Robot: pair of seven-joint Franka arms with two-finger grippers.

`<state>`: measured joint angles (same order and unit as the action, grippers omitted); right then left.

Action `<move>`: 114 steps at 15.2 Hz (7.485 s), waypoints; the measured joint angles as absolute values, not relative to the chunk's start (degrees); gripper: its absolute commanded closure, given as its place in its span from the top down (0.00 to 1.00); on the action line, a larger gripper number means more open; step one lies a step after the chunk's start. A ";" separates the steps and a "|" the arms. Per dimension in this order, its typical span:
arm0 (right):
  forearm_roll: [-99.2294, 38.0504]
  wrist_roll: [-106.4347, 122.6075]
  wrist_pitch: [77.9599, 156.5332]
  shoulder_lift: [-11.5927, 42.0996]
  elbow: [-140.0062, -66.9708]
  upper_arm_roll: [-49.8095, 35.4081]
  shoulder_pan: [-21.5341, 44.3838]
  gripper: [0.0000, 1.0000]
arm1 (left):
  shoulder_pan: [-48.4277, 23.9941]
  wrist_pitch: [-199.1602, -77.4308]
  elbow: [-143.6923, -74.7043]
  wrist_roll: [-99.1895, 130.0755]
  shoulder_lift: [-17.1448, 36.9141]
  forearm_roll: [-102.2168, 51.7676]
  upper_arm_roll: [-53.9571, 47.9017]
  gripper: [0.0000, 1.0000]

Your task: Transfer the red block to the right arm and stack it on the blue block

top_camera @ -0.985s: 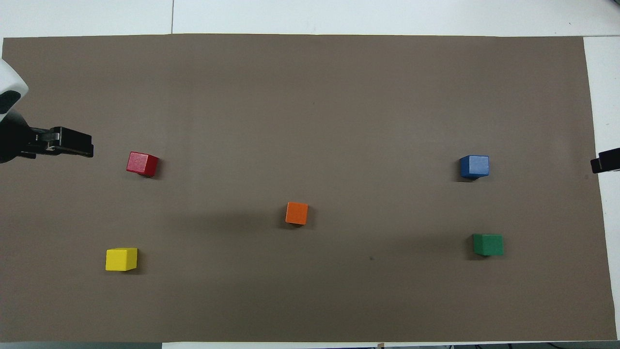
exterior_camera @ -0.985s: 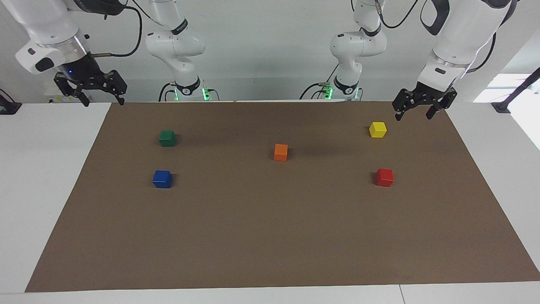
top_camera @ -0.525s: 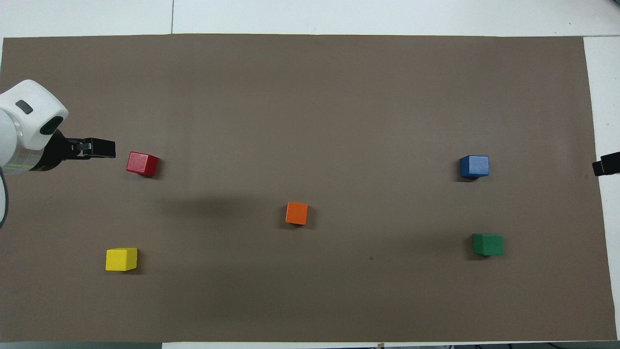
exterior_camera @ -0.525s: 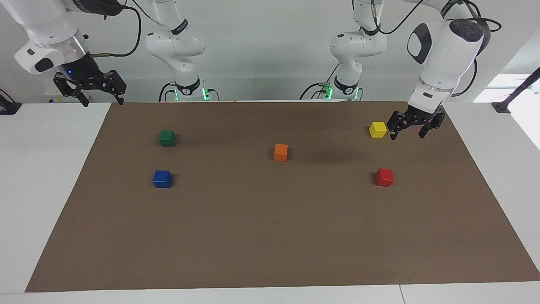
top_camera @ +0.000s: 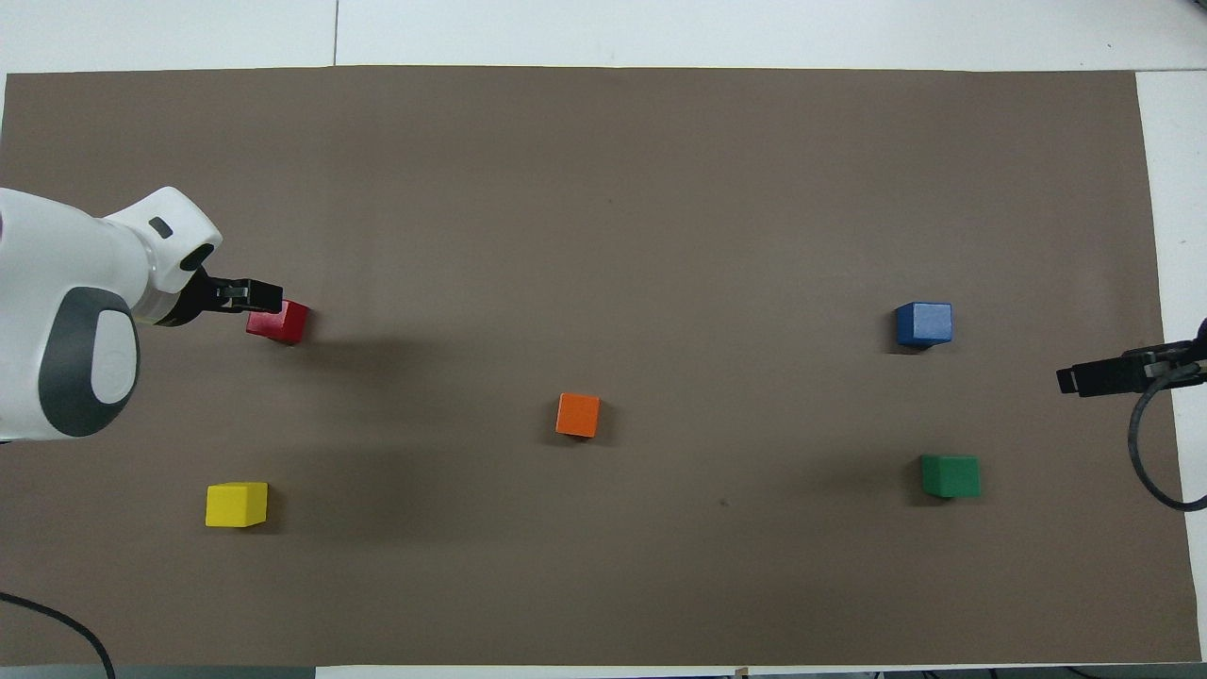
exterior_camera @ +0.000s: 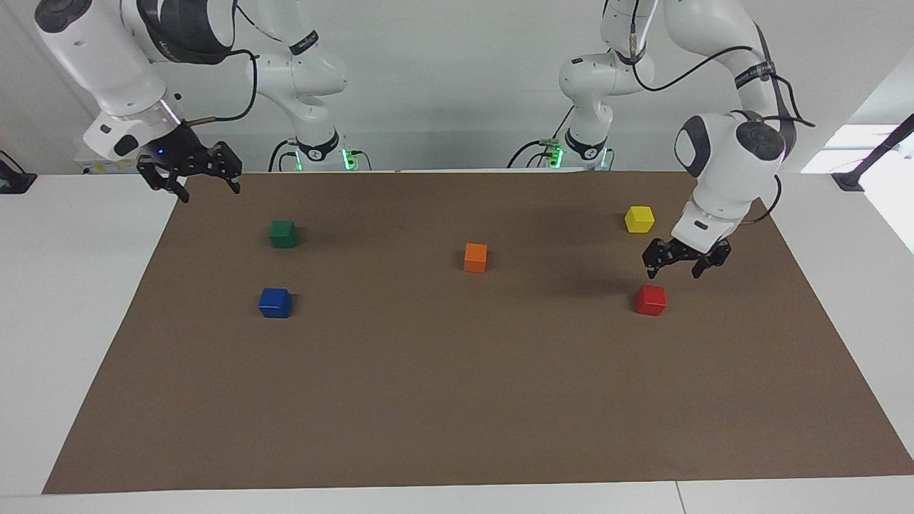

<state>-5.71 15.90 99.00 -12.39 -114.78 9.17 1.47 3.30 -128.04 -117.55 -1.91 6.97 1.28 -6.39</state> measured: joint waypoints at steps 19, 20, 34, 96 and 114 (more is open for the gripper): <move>-70.67 44.88 86.40 -4.81 -130.80 9.42 -7.06 1.00 | 2.91 -109.73 -106.37 13.05 9.19 -14.98 -7.55 0.00; -73.52 45.18 84.03 -3.83 -130.84 9.36 -7.03 1.00 | 1.92 -107.29 -105.64 16.84 7.02 -17.24 -8.20 0.00; -116.23 50.91 52.96 14.51 -133.51 8.70 11.69 1.00 | -22.83 -108.49 -106.06 98.03 -5.45 -39.07 -10.82 0.00; -84.21 21.64 70.97 -0.16 -118.17 5.82 -3.61 0.00 | 5.85 -100.60 -103.75 21.88 -6.42 0.46 -9.67 1.00; -6.48 8.94 95.03 -3.08 -102.38 4.48 2.51 0.00 | -0.33 -80.86 -89.20 6.16 0.20 2.91 -5.35 1.00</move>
<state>-6.48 8.94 95.03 -3.08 -102.38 4.48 2.51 -0.33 -80.86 -89.20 6.16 0.20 2.91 -5.35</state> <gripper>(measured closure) 0.445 0.000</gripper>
